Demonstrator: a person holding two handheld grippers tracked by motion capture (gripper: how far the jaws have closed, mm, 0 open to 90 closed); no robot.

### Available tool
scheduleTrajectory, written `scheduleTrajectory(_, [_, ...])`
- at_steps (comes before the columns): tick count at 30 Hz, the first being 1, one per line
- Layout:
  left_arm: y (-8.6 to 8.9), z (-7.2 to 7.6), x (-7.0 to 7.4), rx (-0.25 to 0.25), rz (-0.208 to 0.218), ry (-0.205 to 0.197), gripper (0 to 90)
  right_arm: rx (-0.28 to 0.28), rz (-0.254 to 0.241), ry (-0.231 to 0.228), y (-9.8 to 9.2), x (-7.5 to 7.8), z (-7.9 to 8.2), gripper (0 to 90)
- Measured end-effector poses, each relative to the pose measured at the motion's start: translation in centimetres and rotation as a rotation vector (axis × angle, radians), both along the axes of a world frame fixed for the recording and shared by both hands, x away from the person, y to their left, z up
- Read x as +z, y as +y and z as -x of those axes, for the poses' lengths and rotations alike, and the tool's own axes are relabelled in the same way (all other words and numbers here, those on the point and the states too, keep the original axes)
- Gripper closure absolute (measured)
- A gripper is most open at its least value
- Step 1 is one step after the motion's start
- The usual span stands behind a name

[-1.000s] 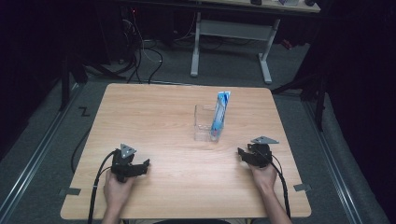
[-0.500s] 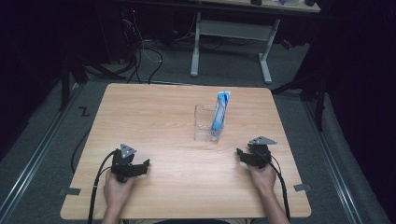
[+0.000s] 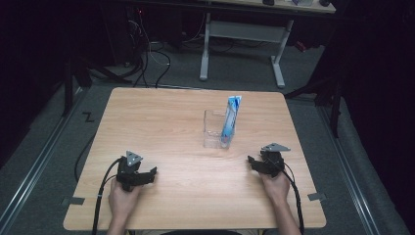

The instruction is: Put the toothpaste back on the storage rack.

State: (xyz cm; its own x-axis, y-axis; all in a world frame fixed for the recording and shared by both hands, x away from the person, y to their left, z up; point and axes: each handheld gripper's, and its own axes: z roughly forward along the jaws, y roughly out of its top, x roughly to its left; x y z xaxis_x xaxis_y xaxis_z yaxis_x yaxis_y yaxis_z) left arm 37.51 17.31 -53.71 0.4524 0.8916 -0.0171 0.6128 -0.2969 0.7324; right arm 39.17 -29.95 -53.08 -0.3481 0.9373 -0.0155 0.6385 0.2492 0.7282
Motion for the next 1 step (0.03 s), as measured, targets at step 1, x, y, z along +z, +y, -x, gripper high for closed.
scheduleTrajectory(1, [0.00,0.00,0.00,0.000,0.000,0.000,18.6,0.000,-0.003,0.001,-0.01,0.00,0.00,38.7])
